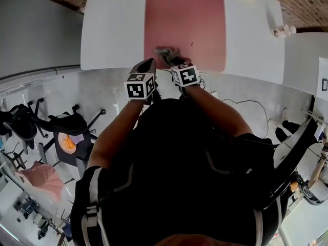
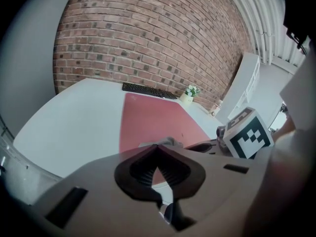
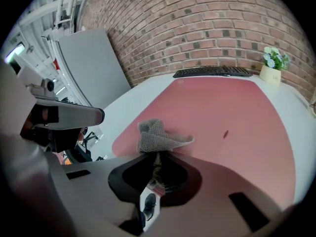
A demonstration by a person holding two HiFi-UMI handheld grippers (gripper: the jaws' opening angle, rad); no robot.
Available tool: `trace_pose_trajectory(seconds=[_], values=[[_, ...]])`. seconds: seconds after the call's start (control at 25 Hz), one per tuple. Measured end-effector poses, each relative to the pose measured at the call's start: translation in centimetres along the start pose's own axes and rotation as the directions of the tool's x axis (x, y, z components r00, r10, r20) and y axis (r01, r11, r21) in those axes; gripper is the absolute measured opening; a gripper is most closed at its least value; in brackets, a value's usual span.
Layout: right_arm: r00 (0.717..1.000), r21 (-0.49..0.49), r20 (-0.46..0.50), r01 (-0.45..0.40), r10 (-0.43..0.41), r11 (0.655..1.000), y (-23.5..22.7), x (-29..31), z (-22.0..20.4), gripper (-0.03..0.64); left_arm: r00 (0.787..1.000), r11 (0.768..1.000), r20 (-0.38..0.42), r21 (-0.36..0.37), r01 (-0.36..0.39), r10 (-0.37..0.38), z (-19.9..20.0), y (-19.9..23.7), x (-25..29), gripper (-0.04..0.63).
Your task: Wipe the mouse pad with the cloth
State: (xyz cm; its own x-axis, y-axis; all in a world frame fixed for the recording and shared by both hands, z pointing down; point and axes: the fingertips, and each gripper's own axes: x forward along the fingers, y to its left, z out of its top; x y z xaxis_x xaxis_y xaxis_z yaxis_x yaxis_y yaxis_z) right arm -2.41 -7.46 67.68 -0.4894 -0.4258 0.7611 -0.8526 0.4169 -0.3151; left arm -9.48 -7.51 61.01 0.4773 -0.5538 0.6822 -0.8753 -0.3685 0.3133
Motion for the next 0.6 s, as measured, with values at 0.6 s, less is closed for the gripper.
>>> trace_pose_trajectory(seconds=[0.6], values=[[0.990,0.114,0.014,0.134,-0.137,0.984,-7.8,-4.2,-2.0,0.037,0.992,0.992,-0.045,0.034,0.119,-0.118,1.0,-6.6,4.2,-0.001]])
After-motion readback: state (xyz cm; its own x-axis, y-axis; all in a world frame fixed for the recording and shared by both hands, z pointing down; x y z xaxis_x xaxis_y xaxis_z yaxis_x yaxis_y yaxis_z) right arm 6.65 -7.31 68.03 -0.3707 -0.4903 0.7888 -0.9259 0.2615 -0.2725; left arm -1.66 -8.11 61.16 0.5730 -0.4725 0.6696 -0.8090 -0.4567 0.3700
